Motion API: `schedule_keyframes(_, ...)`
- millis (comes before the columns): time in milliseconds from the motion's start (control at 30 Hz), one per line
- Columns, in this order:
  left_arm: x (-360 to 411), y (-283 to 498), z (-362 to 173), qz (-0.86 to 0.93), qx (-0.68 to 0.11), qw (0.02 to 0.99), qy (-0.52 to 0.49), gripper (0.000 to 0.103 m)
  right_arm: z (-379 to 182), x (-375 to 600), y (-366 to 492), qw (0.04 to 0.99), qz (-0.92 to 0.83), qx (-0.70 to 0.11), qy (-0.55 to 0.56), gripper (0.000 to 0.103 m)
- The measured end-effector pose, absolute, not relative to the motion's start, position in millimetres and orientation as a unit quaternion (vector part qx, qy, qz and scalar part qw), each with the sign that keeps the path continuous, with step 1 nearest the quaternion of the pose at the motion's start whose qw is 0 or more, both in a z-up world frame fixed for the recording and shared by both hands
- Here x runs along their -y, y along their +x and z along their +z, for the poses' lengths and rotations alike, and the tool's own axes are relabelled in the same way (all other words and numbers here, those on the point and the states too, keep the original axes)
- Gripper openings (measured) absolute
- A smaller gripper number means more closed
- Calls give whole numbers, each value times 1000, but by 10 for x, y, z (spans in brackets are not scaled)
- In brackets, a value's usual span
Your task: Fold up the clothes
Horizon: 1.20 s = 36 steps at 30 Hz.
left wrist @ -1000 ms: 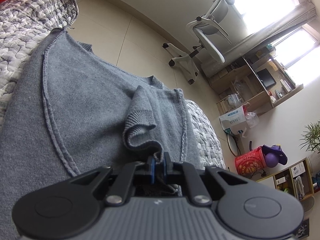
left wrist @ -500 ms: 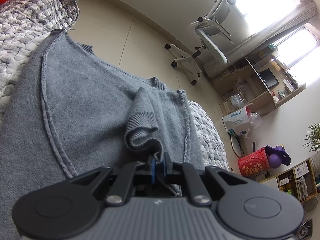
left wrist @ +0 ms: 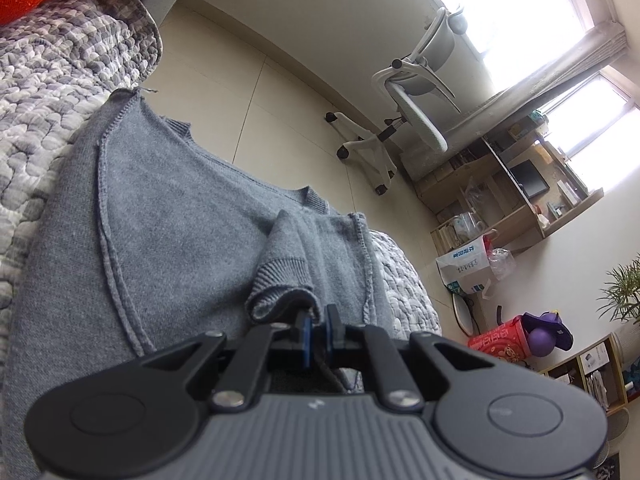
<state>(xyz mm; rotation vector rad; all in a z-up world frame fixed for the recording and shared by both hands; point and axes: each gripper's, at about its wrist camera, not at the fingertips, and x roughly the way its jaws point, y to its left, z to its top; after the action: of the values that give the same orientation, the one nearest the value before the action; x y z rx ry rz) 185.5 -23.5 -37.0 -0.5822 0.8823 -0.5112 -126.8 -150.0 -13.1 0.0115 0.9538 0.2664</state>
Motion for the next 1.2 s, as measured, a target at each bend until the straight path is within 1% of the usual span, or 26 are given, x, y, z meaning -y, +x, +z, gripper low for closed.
schedule_keyframes(167, 241, 1853, -348, -244, -413, 836, -268, 6, -162, 1429, -1241, 876, 135, -462, 37, 5)
schedule_keyframes(333, 226, 1848, -346, -230, -413, 844, -253, 6, -227, 1399, -1274, 869, 137, -475, 5, 5)
schedule_keyframes(500, 224, 1828, -261, -239, -397, 851, -248, 6, -103, 1403, -1341, 880, 160, -447, -8, 5)
schedule_keyframes(633, 287, 1871, -433, -224, -445, 840, -217, 7, -218, 1360, -1287, 870, 164, -465, -24, 6)
schedule_keyframes(733, 254, 1883, -435, -217, -456, 837, -210, 7, -242, 1361, -1299, 865, 174, -470, -22, 11)
schedule_keyframes(767, 234, 1885, -413, -215, -457, 837, -211, 7, -247, 1363, -1304, 863, 178, -472, -20, 17)
schedule_keyframes(867, 212, 1879, -346, -213, -461, 838, -201, 8, -176, 1402, -1328, 861, 211, -464, -6, 20)
schedule_keyframes(900, 212, 1879, -337, -212, -464, 837, -196, 8, -135, 1429, -1331, 861, 220, -459, 2, 23)
schedule_keyframes(933, 212, 1875, -340, -209, -467, 838, -189, 8, -96, 1454, -1327, 861, 225, -456, 8, 25)
schedule_keyframes(1067, 196, 1881, -376, -207, -472, 837, -184, 8, 28, 1627, -1254, 873, 201, -443, 23, 26)
schedule_keyframes(1200, 164, 1875, -350, -208, -457, 844, -190, 8, 63, 1872, -1150, 883, 158, -441, 42, 26)
